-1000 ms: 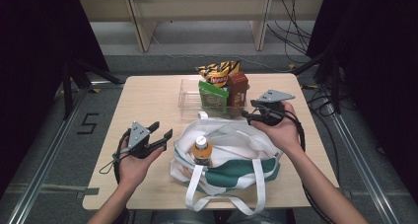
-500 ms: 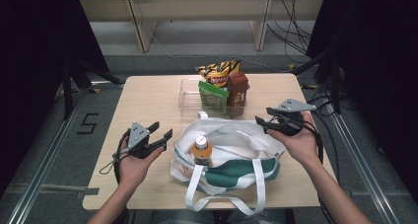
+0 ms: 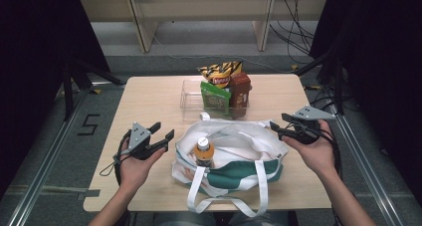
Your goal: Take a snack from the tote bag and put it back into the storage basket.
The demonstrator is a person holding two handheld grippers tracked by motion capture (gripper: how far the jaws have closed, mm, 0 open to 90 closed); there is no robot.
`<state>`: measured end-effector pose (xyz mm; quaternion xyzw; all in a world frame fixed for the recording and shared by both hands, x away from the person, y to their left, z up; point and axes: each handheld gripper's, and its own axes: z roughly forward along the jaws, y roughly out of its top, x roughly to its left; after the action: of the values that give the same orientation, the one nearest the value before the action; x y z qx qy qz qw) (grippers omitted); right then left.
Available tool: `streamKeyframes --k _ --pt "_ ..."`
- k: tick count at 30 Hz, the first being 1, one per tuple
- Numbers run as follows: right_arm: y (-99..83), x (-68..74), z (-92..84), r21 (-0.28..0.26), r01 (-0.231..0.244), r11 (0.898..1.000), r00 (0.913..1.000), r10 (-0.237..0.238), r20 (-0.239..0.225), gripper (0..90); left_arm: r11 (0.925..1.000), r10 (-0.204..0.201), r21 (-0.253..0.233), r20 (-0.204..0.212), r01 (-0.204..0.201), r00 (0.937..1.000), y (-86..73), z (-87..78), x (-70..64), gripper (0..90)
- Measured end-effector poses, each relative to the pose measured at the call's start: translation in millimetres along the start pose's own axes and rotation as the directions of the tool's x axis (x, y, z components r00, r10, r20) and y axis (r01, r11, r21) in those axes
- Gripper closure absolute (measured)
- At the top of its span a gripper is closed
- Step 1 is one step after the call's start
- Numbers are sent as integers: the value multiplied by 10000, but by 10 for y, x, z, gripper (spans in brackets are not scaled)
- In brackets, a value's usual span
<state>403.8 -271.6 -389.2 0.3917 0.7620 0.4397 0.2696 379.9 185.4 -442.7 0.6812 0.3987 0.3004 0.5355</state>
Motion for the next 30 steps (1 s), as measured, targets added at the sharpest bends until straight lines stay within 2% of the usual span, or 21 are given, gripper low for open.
streamKeyframes --k 1,3,4,6,7,8,11,13,15,18,20,21,22,23,24,26,30 --pt "-13 15 -16 13 -368 9993 9993 368 66 456 10000 -9 -20 6 9 10000 4 -4 2 419" --pt "-31 -28 -31 -147 -163 9998 9998 165 126 455 9999 -50 -88 -4 50 10000 16 -11 2 418" --pt "-44 -13 -51 -36 -471 9989 9988 471 112 455 9999 -31 -100 4 31 10000 22 -13 0 417" --pt "-71 -35 -70 -284 -398 9988 9989 405 239 455 9998 -77 -175 109 79 9999 37 -2 -9 416" --pt "-83 -34 -87 -314 -511 9982 9985 517 200 455 9998 -68 -189 61 70 10000 51 -3 -24 415" --pt "-98 -41 -115 -306 -523 9982 9983 530 229 455 9998 67 -173 72 -66 10000 67 -10 -35 414" --pt "-154 -98 -164 -625 -239 9978 9987 267 443 455 9998 -4 -197 258 9 9997 94 -25 -81 411" --pt "-192 -99 -202 -587 -516 9969 9978 538 376 455 9997 81 -230 400 -72 9992 112 -36 -112 407" --pt "-226 -123 -215 -631 -460 9969 9977 490 467 456 9995 -4 -303 584 22 9983 126 -35 -138 400" --pt "-250 -162 -235 -570 -311 9979 9976 345 604 456 9995 69 -312 713 -47 9974 148 -51 -174 395" --pt "-266 -156 -233 -667 -601 9960 9958 644 649 456 9995 73 -297 756 -51 9971 168 -69 -191 393" --pt "-263 -164 -245 -447 -595 9972 9965 620 558 456 9995 56 -322 805 -30 9967 178 -75 -203 393" --pt "-275 -175 -232 -617 -428 9972 9966 470 679 456 9992 27 -389 910 9 9958 189 -75 -213 393" --pt "-278 -173 -233 -516 -462 9976 9969 493 611 456 9992 -6 -403 976 45 9952 199 -78 -223 391" --pt "-283 -160 -234 -517 -699 9962 9951 733 657 455 9992 -18 -389 1016 58 9948 209 -85 -236 391" --pt "-295 -180 -232 -499 -511 9974 9962 544 677 455 9992 -28 -403 1112 73 9938 220 -90 -264 391" --pt "-303 -188 -234 -415 -716 9966 9950 743 669 455 9989 54 -478 1325 9 9912 250 -98 -319 391"
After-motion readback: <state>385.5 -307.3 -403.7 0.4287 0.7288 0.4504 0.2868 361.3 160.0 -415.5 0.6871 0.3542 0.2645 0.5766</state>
